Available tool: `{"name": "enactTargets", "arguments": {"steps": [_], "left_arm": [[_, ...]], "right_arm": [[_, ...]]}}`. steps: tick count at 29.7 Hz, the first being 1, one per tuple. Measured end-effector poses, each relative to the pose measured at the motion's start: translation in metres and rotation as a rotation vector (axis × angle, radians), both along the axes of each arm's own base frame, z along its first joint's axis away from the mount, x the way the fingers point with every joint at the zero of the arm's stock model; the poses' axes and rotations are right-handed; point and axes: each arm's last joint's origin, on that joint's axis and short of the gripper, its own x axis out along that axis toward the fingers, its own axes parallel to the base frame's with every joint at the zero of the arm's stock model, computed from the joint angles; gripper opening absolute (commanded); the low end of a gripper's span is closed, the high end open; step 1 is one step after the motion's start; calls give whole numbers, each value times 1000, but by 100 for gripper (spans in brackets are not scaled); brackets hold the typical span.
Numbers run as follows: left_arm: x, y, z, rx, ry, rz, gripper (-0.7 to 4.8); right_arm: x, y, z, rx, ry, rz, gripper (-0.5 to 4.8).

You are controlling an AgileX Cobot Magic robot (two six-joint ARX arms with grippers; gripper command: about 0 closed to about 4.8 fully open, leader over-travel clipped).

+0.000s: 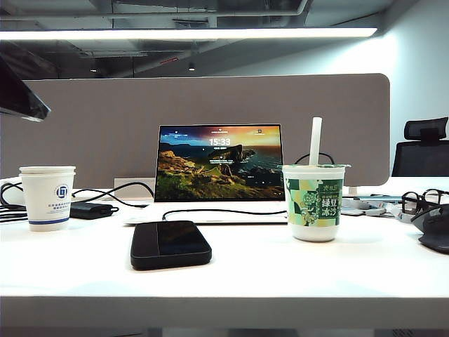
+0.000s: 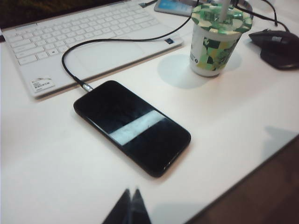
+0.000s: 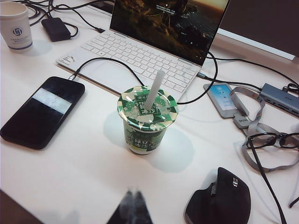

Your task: Pick up the black phone, pick up the charger plug, insert the charger plug into the phone's charging port, and finally place the connected phone back on the desk.

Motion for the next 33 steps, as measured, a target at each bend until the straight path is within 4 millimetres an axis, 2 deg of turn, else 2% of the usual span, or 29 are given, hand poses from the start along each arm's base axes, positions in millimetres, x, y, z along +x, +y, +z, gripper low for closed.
{"name": "enactTargets", "arguments": {"steps": [5, 10, 15, 19, 25, 33], "left_arm": [[-3, 3, -9, -39, -49, 0, -6], [-7, 6, -30, -81, -101, 0, -6], [-12, 10, -19, -201, -255, 3, -6], [-15, 13, -17, -228, -292, 13, -6], [-13, 26, -22, -268, -392, 150, -6], [-1, 56, -34, -217, -453, 365, -6]], "right_arm": [[0, 0, 0, 0, 0, 0, -1], [0, 0, 0, -1, 1, 0, -1], [0, 0, 0, -1, 1, 0, -1], [0, 0, 0, -1, 1, 0, -1], [0, 0, 0, -1, 1, 0, -1], [0, 0, 0, -1, 1, 0, -1]]}}
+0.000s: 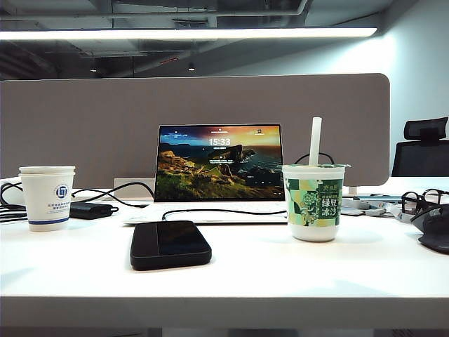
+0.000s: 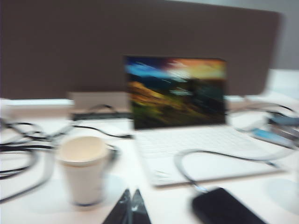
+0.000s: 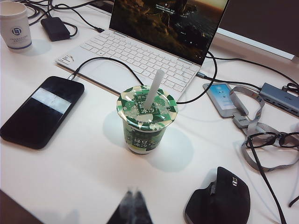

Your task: Pick up the black phone, pick up the charger plug, insert the charger plug into the phone's charging port, and finally place the connected phone back on the desk.

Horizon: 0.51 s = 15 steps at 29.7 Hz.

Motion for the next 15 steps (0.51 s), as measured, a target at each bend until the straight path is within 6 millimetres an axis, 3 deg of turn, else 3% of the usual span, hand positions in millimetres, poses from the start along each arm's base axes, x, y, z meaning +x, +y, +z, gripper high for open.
{"name": "enactTargets", "arguments": {"steps": [7, 15], "left_arm": [[2, 15, -6, 17, 8, 149, -6], [2, 12, -6, 85, -2, 159, -6]], "right_arm": [[0, 0, 0, 0, 1, 0, -1], [0, 0, 0, -1, 1, 0, -1]]}}
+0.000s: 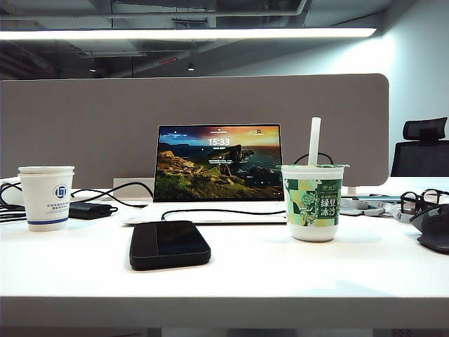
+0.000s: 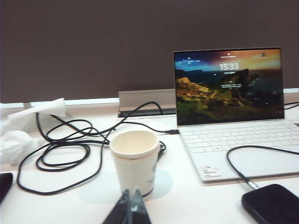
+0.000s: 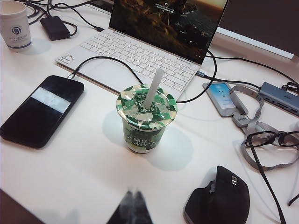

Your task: Pick up the black phone, pick up the charger plug, insert the charger plug into the phone's charging port, and finally place the connected phone back on the desk.

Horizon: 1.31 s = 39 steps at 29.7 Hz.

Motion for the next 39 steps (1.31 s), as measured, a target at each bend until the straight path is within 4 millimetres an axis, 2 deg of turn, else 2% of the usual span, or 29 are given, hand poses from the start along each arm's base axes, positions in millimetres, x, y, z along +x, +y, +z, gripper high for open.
{"name": "enactTargets", "arguments": {"steps": [12, 19, 39], "left_arm": [[0, -2, 0, -50, 10, -19, -6], [1, -2, -12, -42, 127, -16, -6], [0, -2, -5, -46, 62, -19, 6]], "right_arm": [[0, 0, 0, 0, 0, 0, -1], [0, 0, 0, 0, 0, 0, -1], [0, 0, 0, 0, 1, 0, -1]]}}
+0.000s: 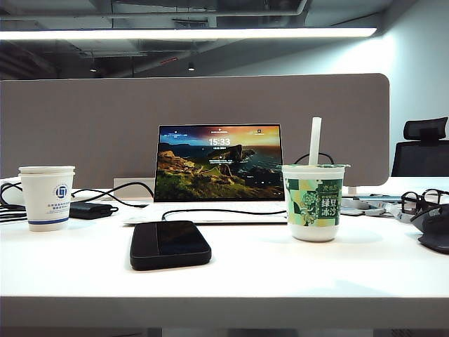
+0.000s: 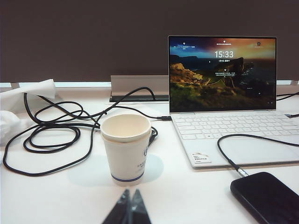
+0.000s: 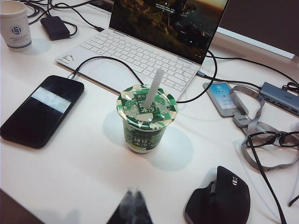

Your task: Pick up the black phone, pick up the charger plug, insert the charger plug into the phone's charging port, and finally place the connected phone back on the desk.

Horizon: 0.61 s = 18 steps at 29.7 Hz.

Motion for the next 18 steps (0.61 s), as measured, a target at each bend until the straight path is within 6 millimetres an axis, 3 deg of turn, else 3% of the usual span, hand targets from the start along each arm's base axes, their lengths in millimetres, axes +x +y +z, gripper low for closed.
{"name": "enactTargets", "arguments": {"steps": [18], "left_arm": [[0, 0, 0, 0, 0, 0, 6]], "right_arm": [[3, 0, -3, 0, -39, -69, -1]]}}
